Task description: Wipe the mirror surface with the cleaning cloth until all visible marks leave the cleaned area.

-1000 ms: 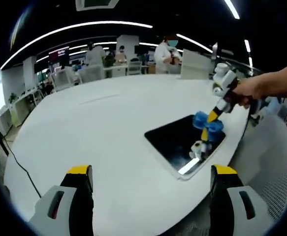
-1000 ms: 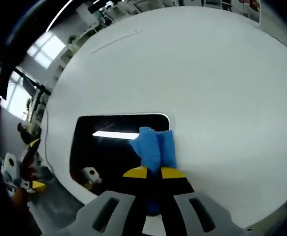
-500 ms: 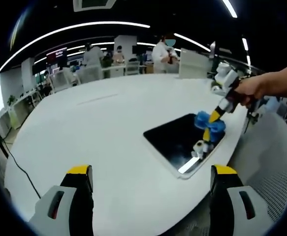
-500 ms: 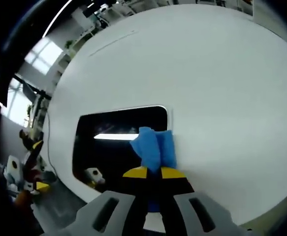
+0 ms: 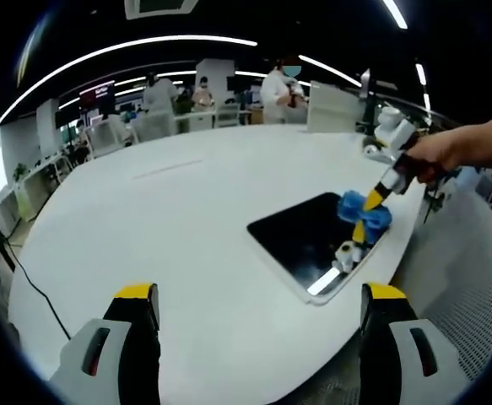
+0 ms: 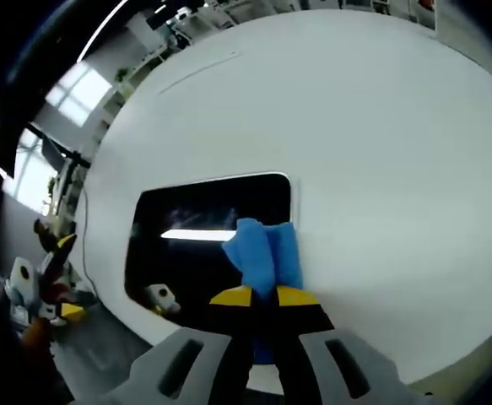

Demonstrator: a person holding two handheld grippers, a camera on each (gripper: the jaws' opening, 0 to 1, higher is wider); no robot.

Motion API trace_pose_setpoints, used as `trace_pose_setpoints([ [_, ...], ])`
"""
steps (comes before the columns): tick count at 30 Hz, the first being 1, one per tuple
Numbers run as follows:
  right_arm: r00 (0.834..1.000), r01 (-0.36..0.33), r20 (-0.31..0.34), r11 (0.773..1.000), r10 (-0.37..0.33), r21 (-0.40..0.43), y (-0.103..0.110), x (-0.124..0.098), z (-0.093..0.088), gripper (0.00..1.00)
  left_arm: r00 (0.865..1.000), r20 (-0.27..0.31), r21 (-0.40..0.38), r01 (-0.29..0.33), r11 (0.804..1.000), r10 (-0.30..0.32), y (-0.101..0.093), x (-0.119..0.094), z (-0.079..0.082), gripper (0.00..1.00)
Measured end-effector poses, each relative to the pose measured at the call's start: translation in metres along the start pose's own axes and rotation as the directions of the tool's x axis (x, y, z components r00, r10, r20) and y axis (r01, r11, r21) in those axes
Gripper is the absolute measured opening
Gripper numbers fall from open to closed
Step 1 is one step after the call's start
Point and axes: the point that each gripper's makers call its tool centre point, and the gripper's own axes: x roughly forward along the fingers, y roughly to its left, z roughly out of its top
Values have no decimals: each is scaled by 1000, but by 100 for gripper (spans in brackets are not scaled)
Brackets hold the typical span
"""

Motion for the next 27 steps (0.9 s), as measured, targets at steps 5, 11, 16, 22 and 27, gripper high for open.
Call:
trace_pose_setpoints([
  [5, 1000, 2, -3, 1000, -2, 30, -2, 0, -1, 2, 1000, -4, 9, 8, 1000, -8, -1, 1, 0, 100],
  [11, 1000, 3, -14, 999, -2, 51, -3, -3, -10, 2, 1000, -5, 14, 6, 1000, -6, -1, 0, 0, 100],
  [16, 1000, -3, -11, 998, 4, 63, -4, -3, -11, 2, 1000, -4, 10, 1, 1000, -1, 0, 0, 0, 100],
  [22, 1000, 0, -8, 998, 0, 62, -3, -4, -12, 2, 1000, 11, 2, -21, 1000, 21, 3, -1, 2, 100],
  [27, 1000, -6, -15, 996, 7, 86, -3, -6, -17, 2, 1000, 11, 1, -15, 1000, 15, 3, 0, 2, 100],
])
